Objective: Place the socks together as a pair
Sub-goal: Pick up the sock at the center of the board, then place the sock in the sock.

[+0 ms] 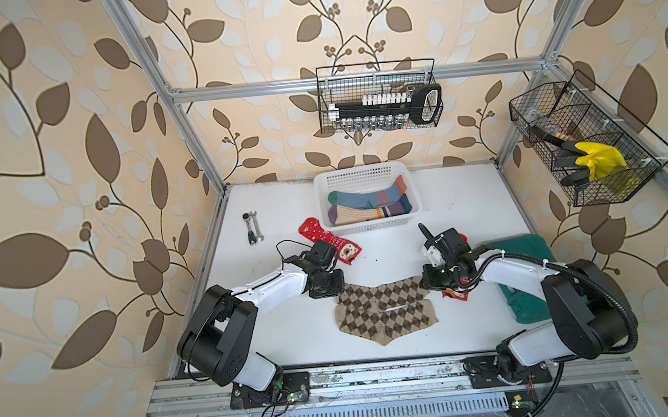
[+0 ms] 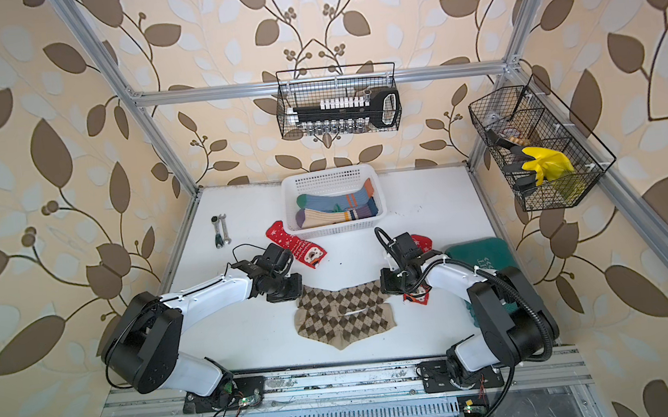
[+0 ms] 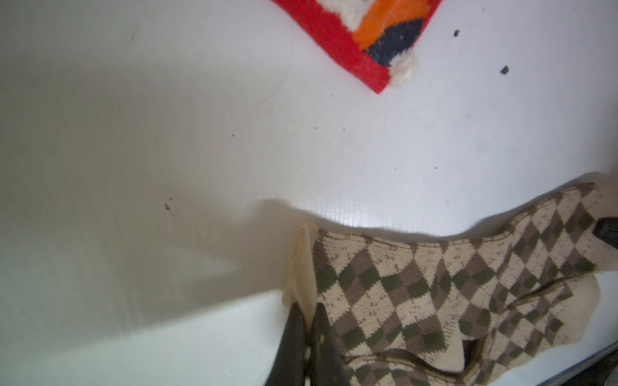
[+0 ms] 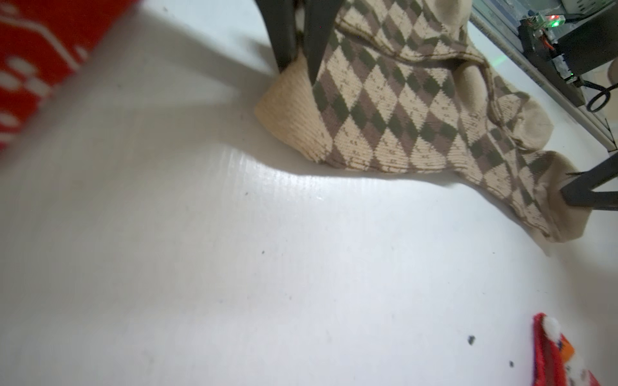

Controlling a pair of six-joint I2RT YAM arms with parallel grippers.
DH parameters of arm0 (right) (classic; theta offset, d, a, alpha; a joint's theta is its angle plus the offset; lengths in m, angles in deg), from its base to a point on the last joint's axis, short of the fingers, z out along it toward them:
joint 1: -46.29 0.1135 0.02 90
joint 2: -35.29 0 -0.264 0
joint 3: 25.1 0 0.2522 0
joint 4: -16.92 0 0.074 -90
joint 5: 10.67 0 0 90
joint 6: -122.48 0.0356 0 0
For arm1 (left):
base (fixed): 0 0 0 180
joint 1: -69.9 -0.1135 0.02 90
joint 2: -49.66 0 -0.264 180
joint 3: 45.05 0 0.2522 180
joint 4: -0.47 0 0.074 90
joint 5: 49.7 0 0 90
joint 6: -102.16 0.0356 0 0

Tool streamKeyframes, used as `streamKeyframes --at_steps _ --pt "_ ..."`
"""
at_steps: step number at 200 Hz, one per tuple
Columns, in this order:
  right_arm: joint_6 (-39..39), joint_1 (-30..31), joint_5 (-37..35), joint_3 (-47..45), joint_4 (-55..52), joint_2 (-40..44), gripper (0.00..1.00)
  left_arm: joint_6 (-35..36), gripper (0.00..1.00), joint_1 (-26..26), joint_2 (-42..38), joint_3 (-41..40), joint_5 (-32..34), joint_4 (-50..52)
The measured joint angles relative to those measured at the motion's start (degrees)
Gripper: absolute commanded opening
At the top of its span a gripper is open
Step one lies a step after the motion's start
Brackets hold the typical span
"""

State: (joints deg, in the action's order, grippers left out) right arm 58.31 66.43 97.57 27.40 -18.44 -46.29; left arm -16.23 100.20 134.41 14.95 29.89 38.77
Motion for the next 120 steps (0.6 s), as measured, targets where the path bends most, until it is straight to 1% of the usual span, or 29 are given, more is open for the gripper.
streamKeyframes --at_steps 31,61,95,120 --pt "-0.90 0.00 -0.42 3.74 -5.53 7.43 0.00 0.17 0.00 0.00 -7.17 3.74 -0.57 5.25" --pt "-1.70 0.42 0.37 6.27 -9.33 13.18 0.00 0.17 0.00 0.00 -14.56 6.95 -4.17 8.79" --pt "-1.62 4.26 1.33 5.38 -14.71 17.86 0.00 -0.33 0.00 0.31 -18.82 6.21 -10.01 12.76" --pt "-0.52 6.51 2.08 2.58 -17.18 22.03 0.00 -0.92 0.00 1.81 -21.20 4.00 -12.17 15.28"
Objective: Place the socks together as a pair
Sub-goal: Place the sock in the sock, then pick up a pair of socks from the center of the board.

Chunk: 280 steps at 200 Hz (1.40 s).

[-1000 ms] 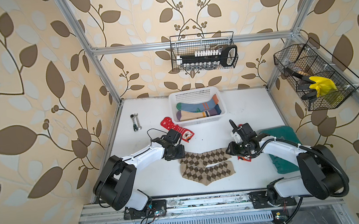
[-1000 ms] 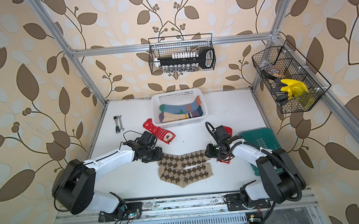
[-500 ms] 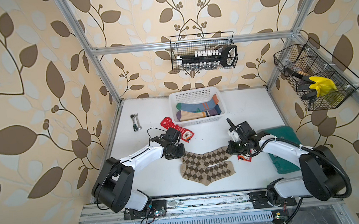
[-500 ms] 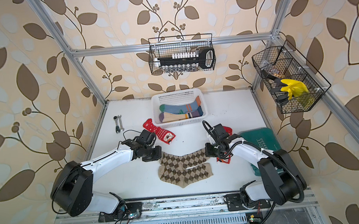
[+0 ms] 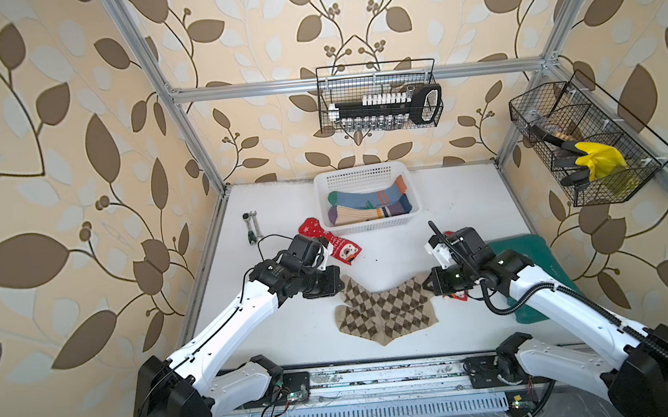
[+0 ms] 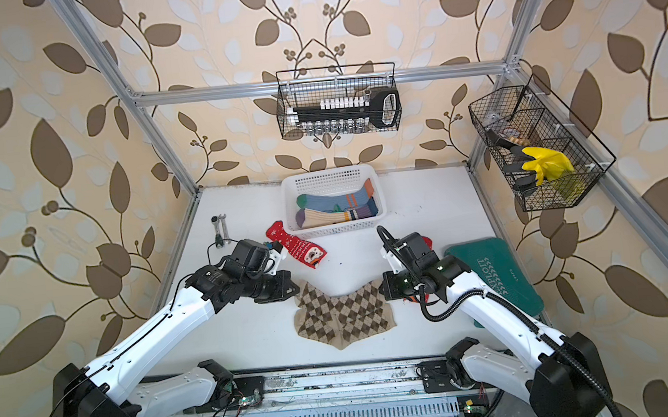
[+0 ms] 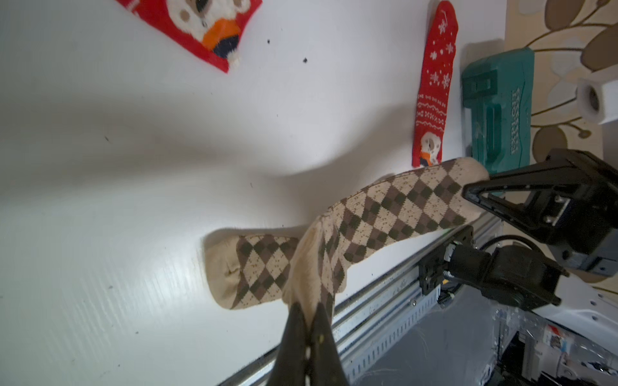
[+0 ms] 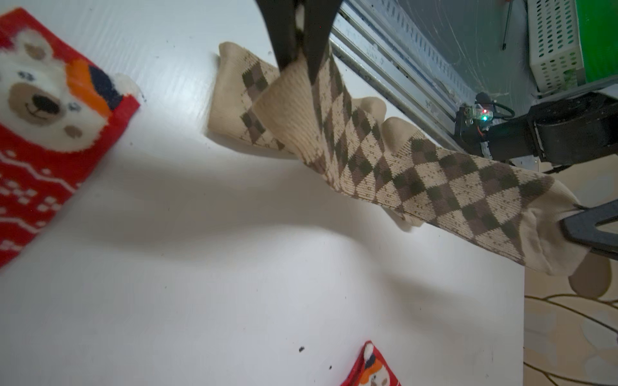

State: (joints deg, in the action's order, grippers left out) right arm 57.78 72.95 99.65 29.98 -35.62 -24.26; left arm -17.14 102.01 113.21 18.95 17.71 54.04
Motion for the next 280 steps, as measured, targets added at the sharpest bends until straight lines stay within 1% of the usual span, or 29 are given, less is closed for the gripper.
streamKeyframes --at_steps 27,62,88,115,117,121,125,132,135,140,154,168,182,213,245,254,265,274,280 --pt "1.42 1.33 0.70 -2.45 -1.31 1.79 0.00 -1.20 0.00 0.90 -1.97 -2.89 -1.95 1.05" --pt "3.37 1.42 0.76 -5.05 -0.44 2.34 0.00 -2.51 0.00 0.94 -2.25 -6.80 -3.04 -0.22" --pt "5.03 1.42 0.07 -7.72 1.09 3.65 0.00 -3.34 0.00 0.96 -1.36 -9.46 -2.84 -2.97" --pt "6.38 1.42 -1.77 -10.05 2.93 4.63 0.00 -4.35 0.00 0.96 1.44 -11.37 -2.38 -6.60" --pt "6.49 1.40 -1.90 -10.16 2.99 4.59 0.00 -4.35 0.01 0.96 1.68 -11.43 -2.36 -6.82" --pt "6.58 1.40 -2.05 -10.27 3.17 4.44 0.05 -4.37 0.06 0.96 2.27 -11.56 -2.34 -7.32" --pt "6.69 1.40 -2.19 -10.36 3.41 4.24 0.11 -4.39 0.15 0.96 2.80 -11.65 -2.25 -7.78" --pt "7.10 1.40 -2.32 -10.47 3.87 3.80 0.20 -4.28 0.35 0.96 3.61 -11.85 -2.03 -8.48" --pt "7.08 1.40 -2.36 -10.58 4.22 3.58 0.24 -4.42 0.40 0.96 3.87 -11.93 -1.81 -8.74" --pt "7.37 1.40 -2.51 -10.73 4.66 3.34 0.28 -4.42 0.47 0.96 4.26 -12.07 -1.46 -9.01" --pt "8.11 1.40 -2.91 -11.82 6.49 3.13 0.37 -4.68 0.58 0.96 4.55 -12.72 -0.26 -9.51" --pt "9.27 1.40 -3.56 -13.62 8.31 3.21 0.40 -5.07 0.63 0.96 4.50 -13.49 1.16 -9.73" --pt "10.51 1.40 -4.50 -15.41 9.44 3.23 0.40 -5.40 0.64 0.96 4.50 -14.53 2.27 -10.01" --pt "13.05 1.40 -6.01 -18.49 11.28 3.32 0.40 -5.88 0.65 1.42 4.50 -17.64 2.23 -12.33" --pt "14.36 1.55 -6.21 -19.71 12.24 2.75 0.42 -7.21 0.64 3.98 5.07 -20.02 2.10 -15.76" --pt "14.38 1.86 -6.25 -19.69 12.68 1.97 0.42 -7.65 0.62 4.98 5.99 -20.04 2.14 -16.92" --pt "14.38 2.38 -6.25 -19.32 13.20 0.66 0.42 -8.39 0.56 6.34 7.43 -20.04 2.12 -18.69" --pt "14.36 3.06 -6.36 -18.71 13.55 -0.63 0.40 -8.59 0.44 7.37 8.74 -20.04 2.16 -19.74" --pt "14.34 3.48 -6.38 -18.27 13.92 -1.55 0.37 -9.01 0.37 7.89 9.38 -19.93 2.03 -20.46"
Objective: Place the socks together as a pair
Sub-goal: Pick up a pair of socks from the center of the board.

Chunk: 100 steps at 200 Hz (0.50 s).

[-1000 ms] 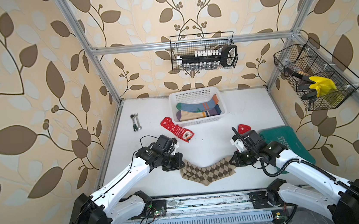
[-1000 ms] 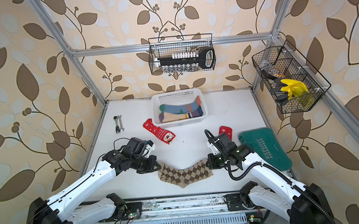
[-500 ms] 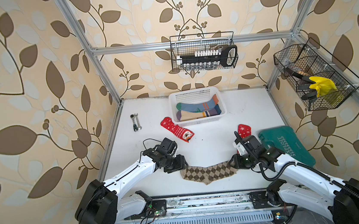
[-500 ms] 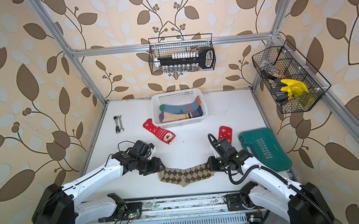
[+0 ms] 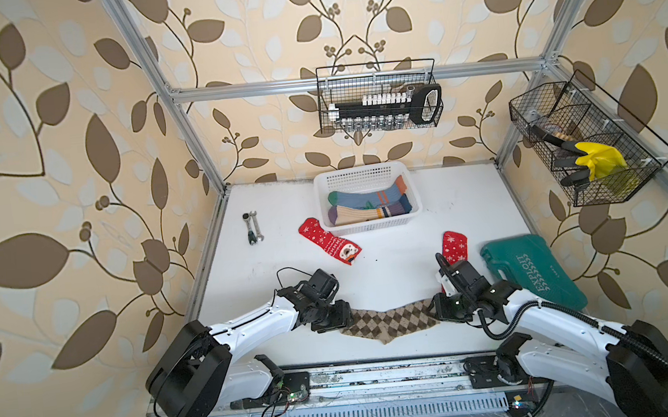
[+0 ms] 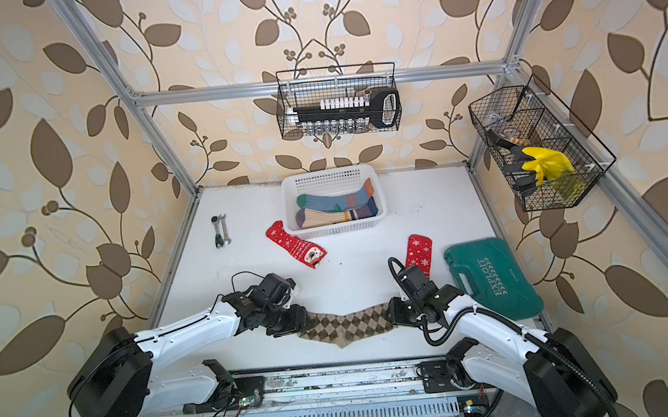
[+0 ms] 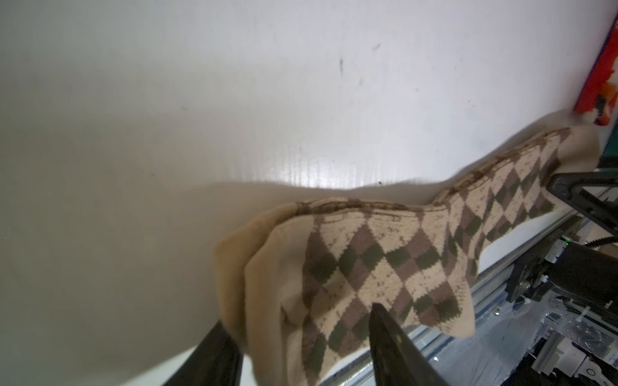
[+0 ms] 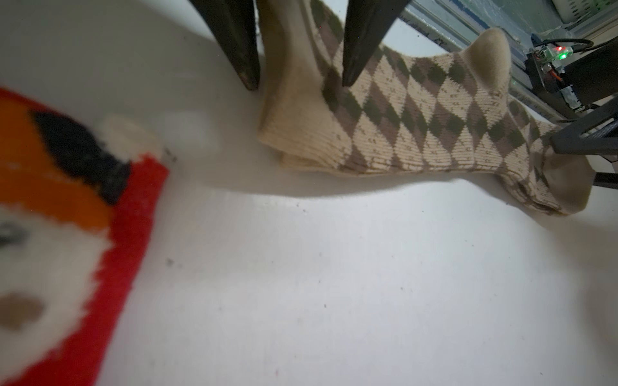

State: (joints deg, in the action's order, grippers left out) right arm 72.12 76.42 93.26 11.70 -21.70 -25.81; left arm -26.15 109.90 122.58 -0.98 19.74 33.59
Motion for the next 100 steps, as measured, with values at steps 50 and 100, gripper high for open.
streamKeyframes --at_steps 50,100 --pt "0.22 1.55 0.07 1.27 1.44 -4.04 0.02 -0.24 0.00 0.87 1.25 0.04 2.08 -1.44" --pt "-3.74 -0.92 -1.77 12.24 -5.57 -2.36 0.00 1.66 0.00 -0.61 -0.46 8.76 5.03 4.28"
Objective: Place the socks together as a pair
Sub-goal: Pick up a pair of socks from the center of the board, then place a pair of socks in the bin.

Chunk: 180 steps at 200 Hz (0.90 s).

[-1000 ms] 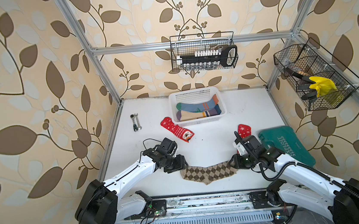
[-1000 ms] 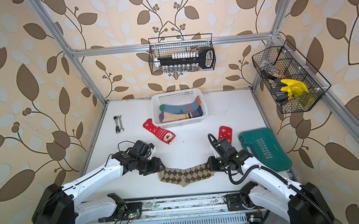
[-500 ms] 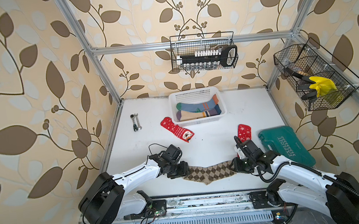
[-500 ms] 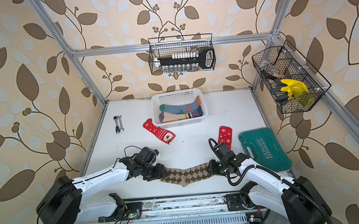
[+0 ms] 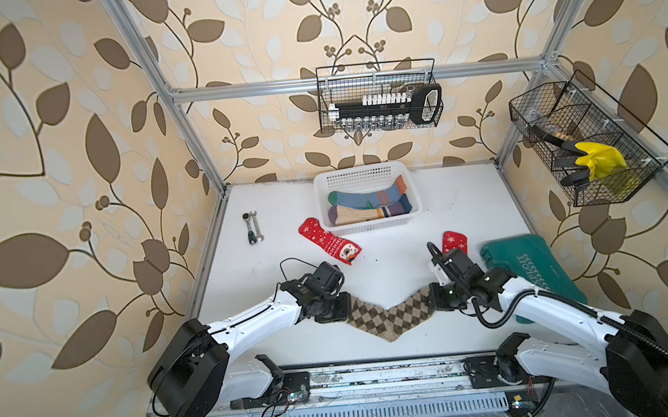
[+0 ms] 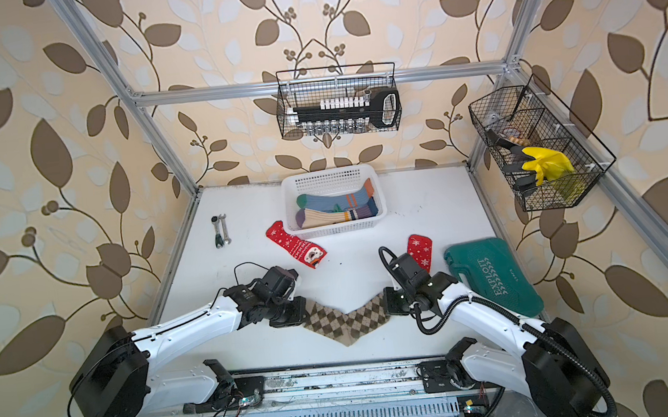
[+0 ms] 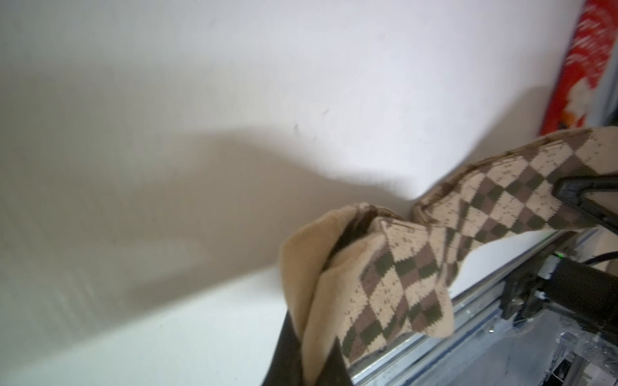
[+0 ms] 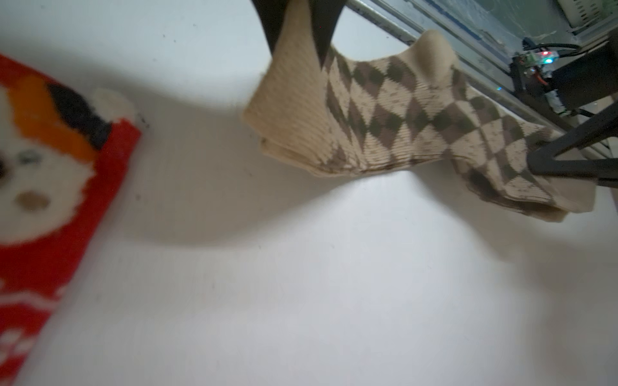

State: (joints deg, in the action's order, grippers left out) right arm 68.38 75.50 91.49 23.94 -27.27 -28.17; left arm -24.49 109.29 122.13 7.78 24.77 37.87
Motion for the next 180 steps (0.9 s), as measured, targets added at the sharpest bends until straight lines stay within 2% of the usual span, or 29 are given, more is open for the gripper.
streamKeyframes --at_steps 18,42,87,130,150,180 --pt "-3.21 -4.70 1.18 9.01 -1.33 -2.45 0.00 1.88 0.00 -1.99 1.75 7.85 0.87 2.32" --pt "-8.57 -9.38 2.51 24.72 -4.20 -10.82 0.00 5.27 0.00 -5.44 8.46 22.91 2.19 5.09" --pt "-15.47 -12.48 3.82 51.93 -8.11 -27.76 0.00 12.00 0.00 -11.30 24.57 51.87 6.25 11.39" --pt "-18.64 -15.43 6.47 71.45 -11.06 -45.68 0.00 16.87 0.00 -17.79 42.38 76.13 9.11 20.35" --pt "-19.78 -16.02 7.10 78.88 -13.27 -54.55 0.00 18.58 0.00 -19.85 48.54 81.83 10.40 23.41" --pt "-21.29 -16.31 7.02 82.44 -16.24 -61.86 0.00 20.04 0.00 -21.79 53.16 82.99 10.14 27.04"
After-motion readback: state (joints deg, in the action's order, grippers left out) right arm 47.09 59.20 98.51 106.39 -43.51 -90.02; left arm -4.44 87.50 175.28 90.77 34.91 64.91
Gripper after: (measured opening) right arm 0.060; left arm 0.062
